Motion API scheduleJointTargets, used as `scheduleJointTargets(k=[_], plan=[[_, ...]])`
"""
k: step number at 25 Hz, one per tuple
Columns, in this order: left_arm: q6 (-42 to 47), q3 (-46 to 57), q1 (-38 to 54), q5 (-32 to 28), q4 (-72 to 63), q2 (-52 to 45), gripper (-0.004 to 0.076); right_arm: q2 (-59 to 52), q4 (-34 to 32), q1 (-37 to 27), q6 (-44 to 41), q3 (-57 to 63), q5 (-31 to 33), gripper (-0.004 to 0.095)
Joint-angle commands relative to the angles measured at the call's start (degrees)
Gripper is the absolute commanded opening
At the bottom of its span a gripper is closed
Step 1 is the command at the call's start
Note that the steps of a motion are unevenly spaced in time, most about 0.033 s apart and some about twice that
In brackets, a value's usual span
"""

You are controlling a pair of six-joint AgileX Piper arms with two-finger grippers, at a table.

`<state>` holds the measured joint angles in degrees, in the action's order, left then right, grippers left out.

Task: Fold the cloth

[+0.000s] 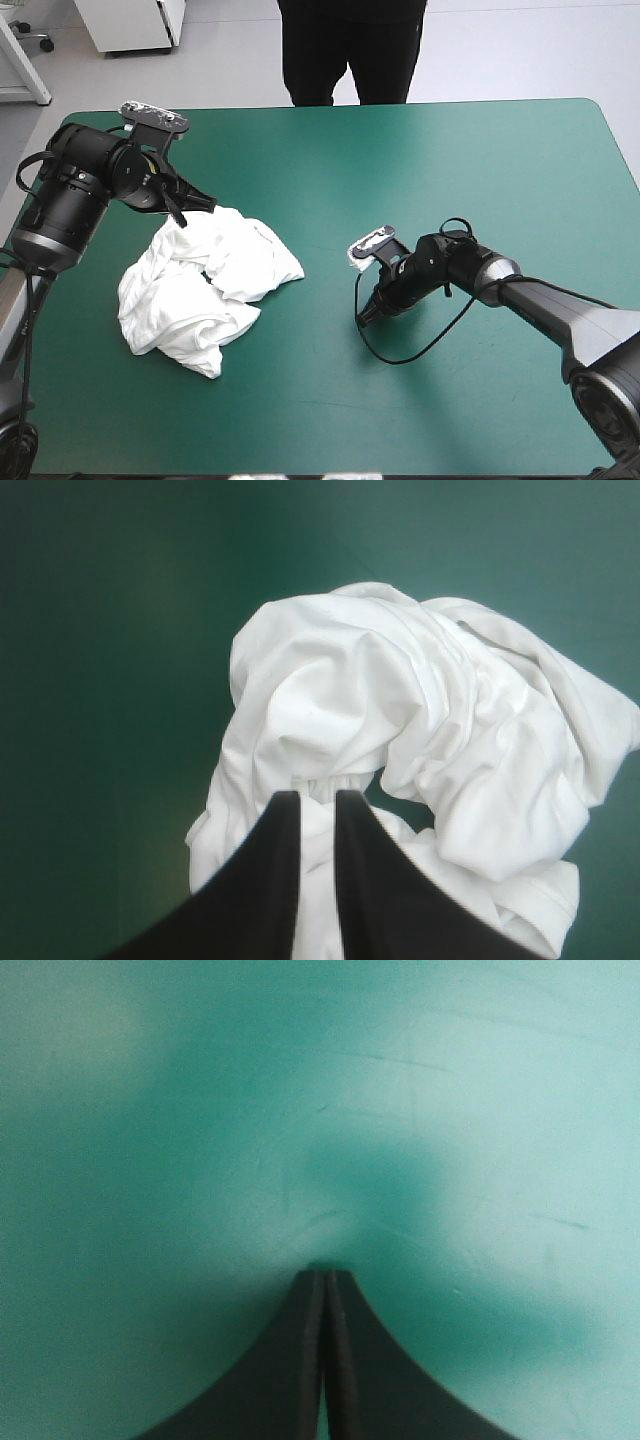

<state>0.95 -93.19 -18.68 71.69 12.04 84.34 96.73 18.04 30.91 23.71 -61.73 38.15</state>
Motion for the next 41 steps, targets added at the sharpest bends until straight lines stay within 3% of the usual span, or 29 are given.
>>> scheduleJointTargets(k=[1,15,19,22,30,35,41], plan=[[0.47,-1.46,0.18,2.07,0.84,-2.29,0.0097,-1.91,0.38,0.05,0.50,-1.35,0.36,-0.0017],[0.47,-1.46,0.18,2.07,0.84,-2.29,0.0097,-2.07,-1.66,-0.06,-0.30,-2.08,1.02,-0.0017],[0.47,-1.46,0.18,2.07,0.84,-2.29,0.0097,-5.03,-16.11,-0.14,-9.30,-7.24,5.63,-0.0017],[0.47,-1.46,0.18,2.07,0.84,-2.29,0.0097,-9.85,-31.14,-0.14,-18.25,-14.58,15.11,-0.0017],[1.32,-1.46,0.18,2.07,0.16,-2.56,0.0097,-24.16,-41.31,-0.19,-23.34,-20.34,22.33,-0.0017],[1.32,-1.46,0.18,2.07,-1.06,-4.30,0.0097,-34.27,-54.65,-0.19,-27.35,-20.34,25.21,-0.0017],[0.24,-1.46,0.18,2.07,-3.59,-5.19,0.0097,-39.74,-66.05,-0.19,-29.08,-20.34,27.54,-0.0017]])
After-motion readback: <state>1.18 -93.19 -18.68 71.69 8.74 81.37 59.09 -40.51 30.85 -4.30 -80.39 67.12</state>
